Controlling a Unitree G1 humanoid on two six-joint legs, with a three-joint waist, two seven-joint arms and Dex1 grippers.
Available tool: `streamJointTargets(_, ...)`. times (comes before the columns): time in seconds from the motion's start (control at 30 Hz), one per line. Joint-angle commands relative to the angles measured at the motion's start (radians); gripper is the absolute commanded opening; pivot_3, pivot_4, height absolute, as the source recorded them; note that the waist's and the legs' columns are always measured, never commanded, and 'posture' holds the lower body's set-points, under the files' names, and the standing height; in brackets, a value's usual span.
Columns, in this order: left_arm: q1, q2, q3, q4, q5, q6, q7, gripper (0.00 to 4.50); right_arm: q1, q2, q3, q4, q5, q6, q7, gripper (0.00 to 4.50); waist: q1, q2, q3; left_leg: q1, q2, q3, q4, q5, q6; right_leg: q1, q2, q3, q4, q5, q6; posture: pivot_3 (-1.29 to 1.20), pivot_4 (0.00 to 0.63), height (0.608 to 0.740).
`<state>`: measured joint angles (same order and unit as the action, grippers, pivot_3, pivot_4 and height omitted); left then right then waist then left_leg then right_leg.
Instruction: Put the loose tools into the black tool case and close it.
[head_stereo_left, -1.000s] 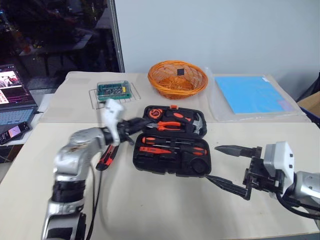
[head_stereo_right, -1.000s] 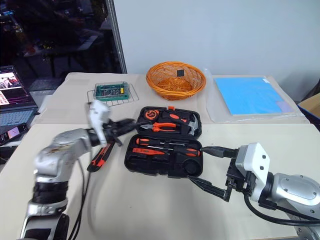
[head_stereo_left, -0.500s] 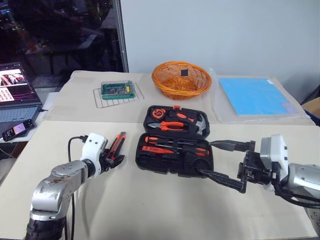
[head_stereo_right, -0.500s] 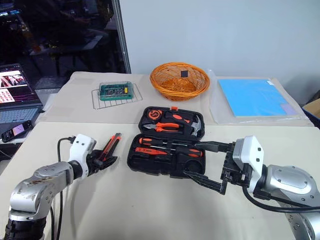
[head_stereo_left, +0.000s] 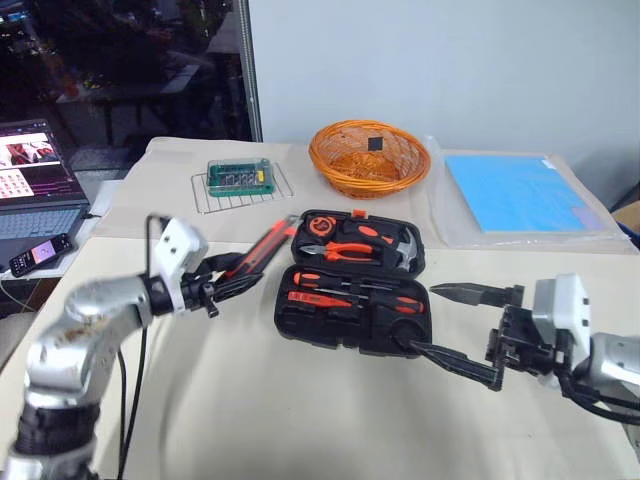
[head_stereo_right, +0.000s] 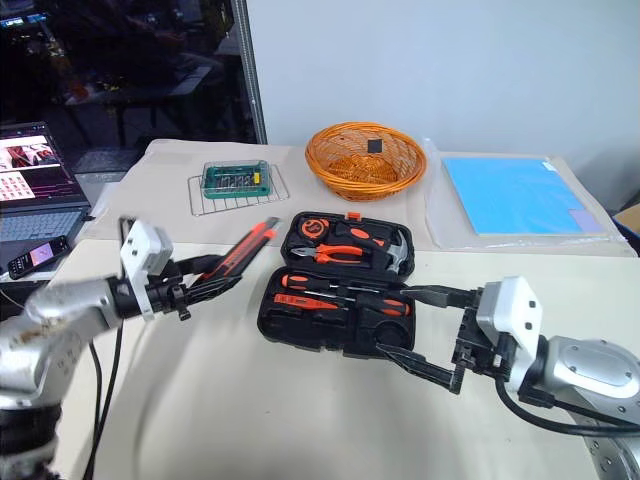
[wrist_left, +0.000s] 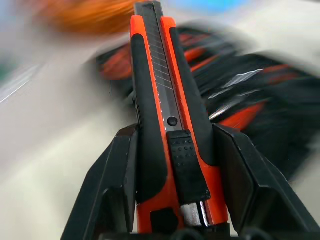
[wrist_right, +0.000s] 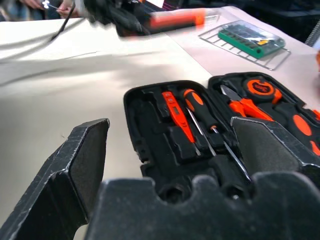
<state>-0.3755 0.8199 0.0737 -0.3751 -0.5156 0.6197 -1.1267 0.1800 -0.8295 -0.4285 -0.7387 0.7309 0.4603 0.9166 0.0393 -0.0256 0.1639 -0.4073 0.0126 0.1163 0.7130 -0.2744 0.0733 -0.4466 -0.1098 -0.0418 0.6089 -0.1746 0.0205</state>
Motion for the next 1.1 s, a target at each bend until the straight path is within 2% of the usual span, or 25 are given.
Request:
streamJointTargets(0.03,-0.112,0.015,-0.187,0.099,0.063,-0.107,-0.197,1.79,0.03,-0.004,-0.087,-0.034,0.031,-0.02,0.011,4.5,-0.002,0.001,0.0,0.0,0.0,0.001,0.0,0.0,0.0,0.0,0.0,0.001,0.0,-0.001,0.001,0.0,0.15,0.74)
streamJointTargets(0.13,-0.234,-0.066,-0.376,0.262,0.223,-0.247,-0.236,1.79,0.075,0.0,-0.13,-0.058,0.029,-0.016,0.006,4.5,0.0,0.0,0.001,0.0,0.0,0.0,0.0,0.0,0.0,0.0,0.003,0.001,0.0,-0.002,0.002,0.0,0.15,0.74)
streamJointTargets(0.23,-0.282,-0.137,-0.451,0.355,0.295,-0.315,-0.235,1.79,0.105,0.004,-0.149,-0.086,0.033,-0.01,-0.005,4.5,0.002,0.0,0.001,0.001,0.0,-0.002,0.0,0.0,0.0,0.004,0.003,0.0,-0.001,-0.003,0.004,0.0,0.15,0.74)
streamJointTargets(0.63,-0.38,-0.233,-0.546,0.578,0.453,-0.468,-0.29,1.79,0.202,0.018,-0.195,-0.169,0.061,0.002,-0.071,4.5,-0.002,-0.002,0.001,0.001,0.001,-0.003,0.002,0.0,0.001,0.004,0.003,0.001,-0.001,-0.004,0.007,0.0,0.15,0.74)
streamJointTargets(0.93,-0.409,-0.251,-0.558,0.637,0.44,-0.492,-0.404,1.79,0.215,0.015,-0.194,-0.16,0.054,-0.01,-0.072,4.5,-0.006,-0.002,0.001,0.001,0.001,-0.003,0.002,-0.001,0.002,0.004,0.003,0.001,-0.001,-0.004,0.007,0.0,0.15,0.74)
streamJointTargets(1.1,-0.416,-0.277,-0.552,0.659,0.449,-0.496,-0.403,1.79,0.2,0.005,-0.191,-0.15,0.054,-0.008,-0.068,4.5,-0.004,-0.002,0.001,0.001,0.001,-0.003,0.002,-0.001,0.003,0.004,0.003,0.001,-0.001,-0.005,0.008,0.0,0.15,0.74)
